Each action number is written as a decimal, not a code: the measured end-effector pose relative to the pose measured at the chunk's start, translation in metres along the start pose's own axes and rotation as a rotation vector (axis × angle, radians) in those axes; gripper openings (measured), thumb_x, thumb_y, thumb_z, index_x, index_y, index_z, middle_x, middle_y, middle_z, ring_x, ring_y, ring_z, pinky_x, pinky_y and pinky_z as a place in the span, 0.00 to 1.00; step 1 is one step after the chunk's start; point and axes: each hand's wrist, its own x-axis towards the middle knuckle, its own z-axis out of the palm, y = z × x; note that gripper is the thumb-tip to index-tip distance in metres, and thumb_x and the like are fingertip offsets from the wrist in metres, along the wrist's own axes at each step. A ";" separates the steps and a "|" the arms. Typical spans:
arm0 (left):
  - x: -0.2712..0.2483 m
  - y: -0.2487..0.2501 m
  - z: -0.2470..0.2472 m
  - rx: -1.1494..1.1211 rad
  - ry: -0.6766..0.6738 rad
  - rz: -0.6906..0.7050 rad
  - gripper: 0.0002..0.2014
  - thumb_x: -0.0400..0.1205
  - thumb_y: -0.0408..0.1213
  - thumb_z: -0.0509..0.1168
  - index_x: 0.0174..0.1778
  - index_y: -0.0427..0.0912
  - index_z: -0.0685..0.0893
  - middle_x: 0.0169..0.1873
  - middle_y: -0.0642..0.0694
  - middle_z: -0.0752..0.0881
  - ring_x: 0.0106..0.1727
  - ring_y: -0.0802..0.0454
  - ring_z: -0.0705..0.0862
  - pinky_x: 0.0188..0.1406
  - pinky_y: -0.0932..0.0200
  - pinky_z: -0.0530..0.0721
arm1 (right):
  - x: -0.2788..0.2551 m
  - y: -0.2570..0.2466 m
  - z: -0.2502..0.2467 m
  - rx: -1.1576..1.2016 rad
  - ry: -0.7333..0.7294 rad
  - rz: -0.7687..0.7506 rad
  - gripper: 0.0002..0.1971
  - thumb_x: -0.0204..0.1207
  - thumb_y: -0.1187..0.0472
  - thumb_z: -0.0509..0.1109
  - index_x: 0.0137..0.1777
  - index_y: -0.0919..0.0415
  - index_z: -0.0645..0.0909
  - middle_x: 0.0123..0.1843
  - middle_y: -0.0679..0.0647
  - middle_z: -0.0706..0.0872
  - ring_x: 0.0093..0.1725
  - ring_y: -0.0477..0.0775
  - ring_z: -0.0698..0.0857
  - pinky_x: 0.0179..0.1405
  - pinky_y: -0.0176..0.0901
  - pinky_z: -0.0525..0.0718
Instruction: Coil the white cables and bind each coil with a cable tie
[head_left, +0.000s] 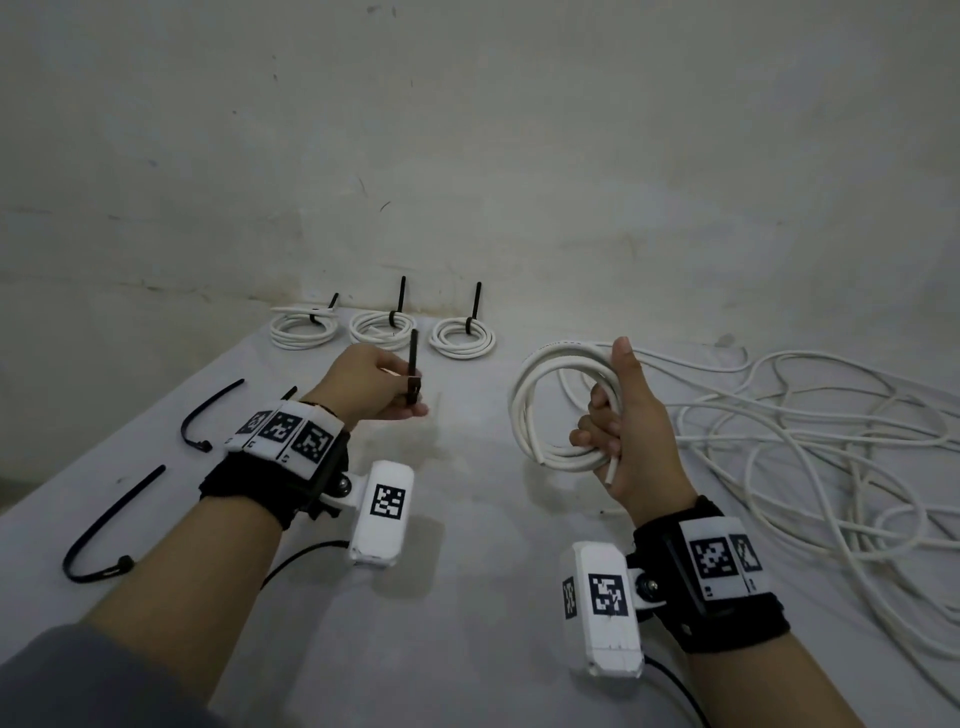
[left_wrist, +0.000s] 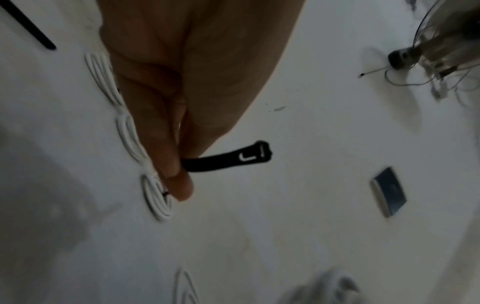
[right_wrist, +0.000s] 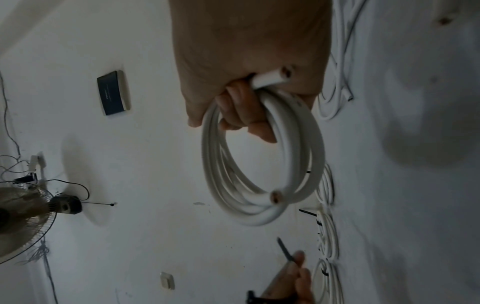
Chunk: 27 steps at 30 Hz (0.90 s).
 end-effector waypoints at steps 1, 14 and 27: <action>-0.008 0.006 0.005 -0.025 -0.044 0.032 0.04 0.82 0.24 0.63 0.46 0.30 0.84 0.34 0.37 0.85 0.25 0.56 0.87 0.31 0.67 0.88 | 0.001 0.000 -0.001 0.005 0.025 -0.008 0.27 0.72 0.37 0.67 0.27 0.61 0.72 0.14 0.48 0.61 0.12 0.45 0.59 0.17 0.35 0.69; -0.079 0.041 0.054 0.090 -0.442 0.071 0.06 0.80 0.31 0.68 0.45 0.32 0.89 0.24 0.47 0.86 0.24 0.63 0.83 0.25 0.74 0.79 | -0.002 -0.004 0.001 -0.071 0.174 -0.226 0.28 0.76 0.39 0.66 0.34 0.67 0.84 0.14 0.49 0.61 0.15 0.48 0.62 0.19 0.38 0.69; -0.078 0.032 0.087 -0.127 -0.101 0.285 0.03 0.78 0.27 0.70 0.39 0.31 0.85 0.23 0.43 0.86 0.23 0.55 0.86 0.25 0.66 0.84 | -0.005 -0.001 0.008 -0.197 0.090 -0.111 0.26 0.76 0.41 0.69 0.42 0.69 0.87 0.14 0.49 0.62 0.15 0.48 0.63 0.21 0.39 0.70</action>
